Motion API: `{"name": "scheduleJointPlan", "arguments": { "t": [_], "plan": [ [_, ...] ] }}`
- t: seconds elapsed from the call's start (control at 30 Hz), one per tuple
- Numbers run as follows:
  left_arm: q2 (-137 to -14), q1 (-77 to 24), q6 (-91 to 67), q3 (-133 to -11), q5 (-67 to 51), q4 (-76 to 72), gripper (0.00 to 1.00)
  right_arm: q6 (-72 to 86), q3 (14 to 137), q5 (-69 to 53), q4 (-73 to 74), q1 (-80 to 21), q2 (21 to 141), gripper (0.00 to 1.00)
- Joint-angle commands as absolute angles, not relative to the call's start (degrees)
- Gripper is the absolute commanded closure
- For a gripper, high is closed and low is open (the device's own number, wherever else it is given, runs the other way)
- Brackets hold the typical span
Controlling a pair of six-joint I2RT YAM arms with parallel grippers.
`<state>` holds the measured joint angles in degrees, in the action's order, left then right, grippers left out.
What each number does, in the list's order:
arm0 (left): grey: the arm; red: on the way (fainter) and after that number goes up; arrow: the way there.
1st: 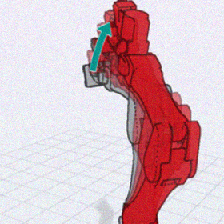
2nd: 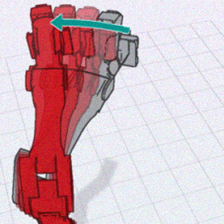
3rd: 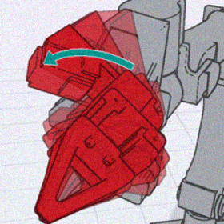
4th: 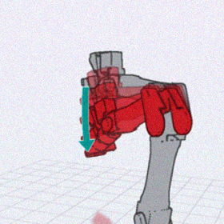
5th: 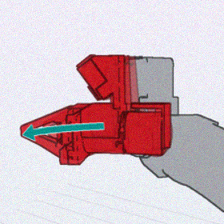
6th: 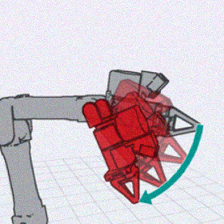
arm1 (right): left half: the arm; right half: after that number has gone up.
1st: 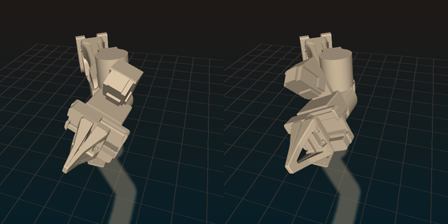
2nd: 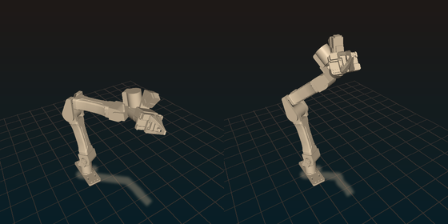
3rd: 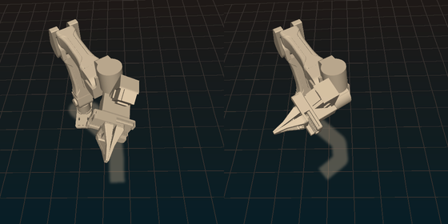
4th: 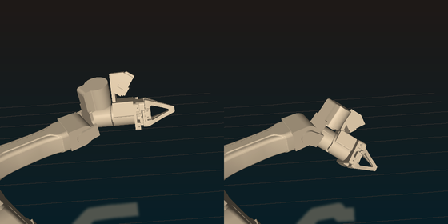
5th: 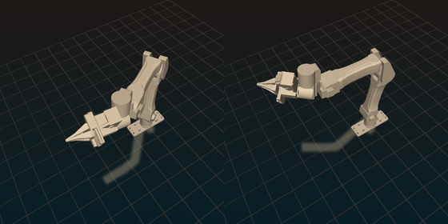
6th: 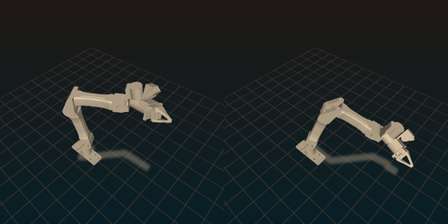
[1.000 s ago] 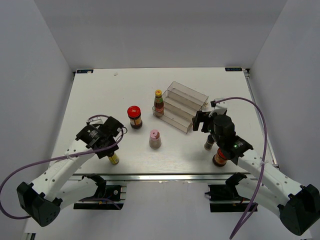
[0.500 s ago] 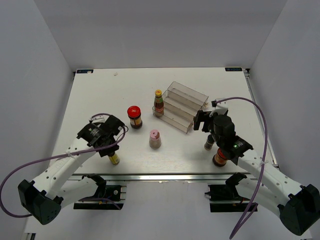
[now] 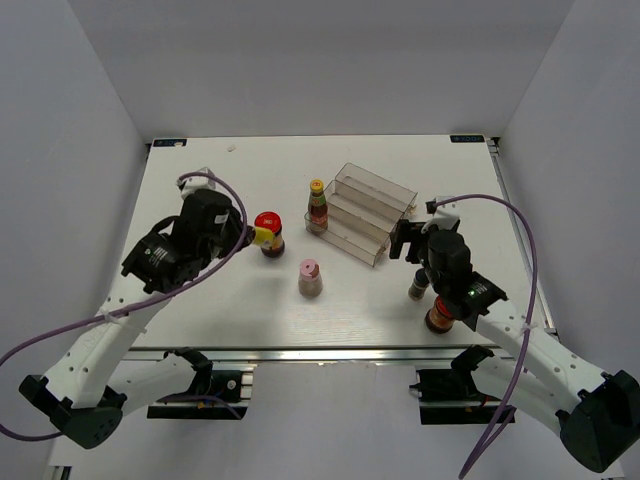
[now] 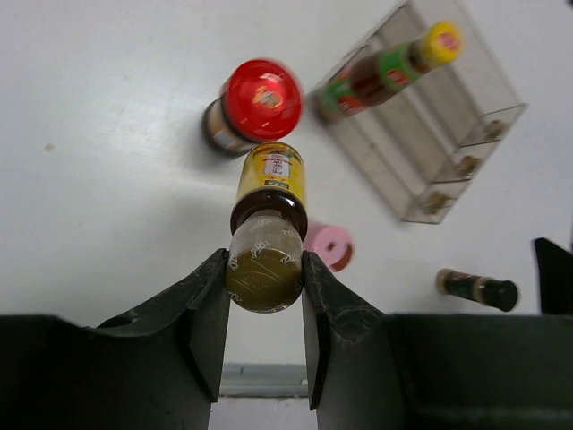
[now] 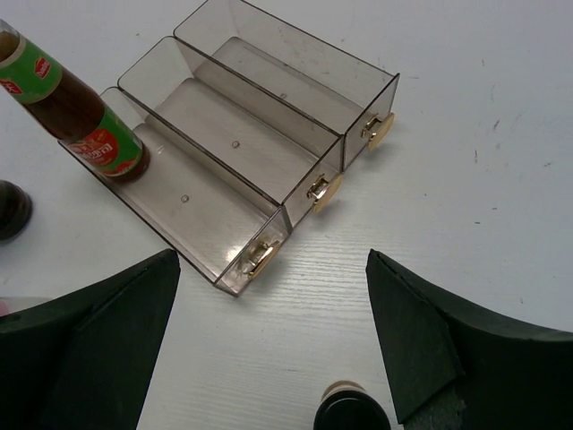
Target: Organize the condiment bottles
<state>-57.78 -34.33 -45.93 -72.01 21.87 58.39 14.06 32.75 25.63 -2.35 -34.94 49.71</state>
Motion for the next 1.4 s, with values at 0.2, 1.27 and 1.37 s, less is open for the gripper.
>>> {"name": "scheduleJointPlan", "arguments": {
  "t": [0.2,1.27,1.37],
  "plan": [
    [-67.75,-34.37,-36.48,-81.38,9.16,38.6,1.0,21.94,34.8,40.85,2.43,-34.02,49.66,0.11],
    [-116.9,-48.69,-19.78,-124.63,7.91,52.64,1.0,26.9,32.08,37.97,13.45,-18.63,43.33,0.11],
    [-116.19,-49.3,-19.51,-123.4,7.39,52.12,1.0,26.98,31.91,37.62,13.18,-18.46,43.42,0.11]
  ]
}}
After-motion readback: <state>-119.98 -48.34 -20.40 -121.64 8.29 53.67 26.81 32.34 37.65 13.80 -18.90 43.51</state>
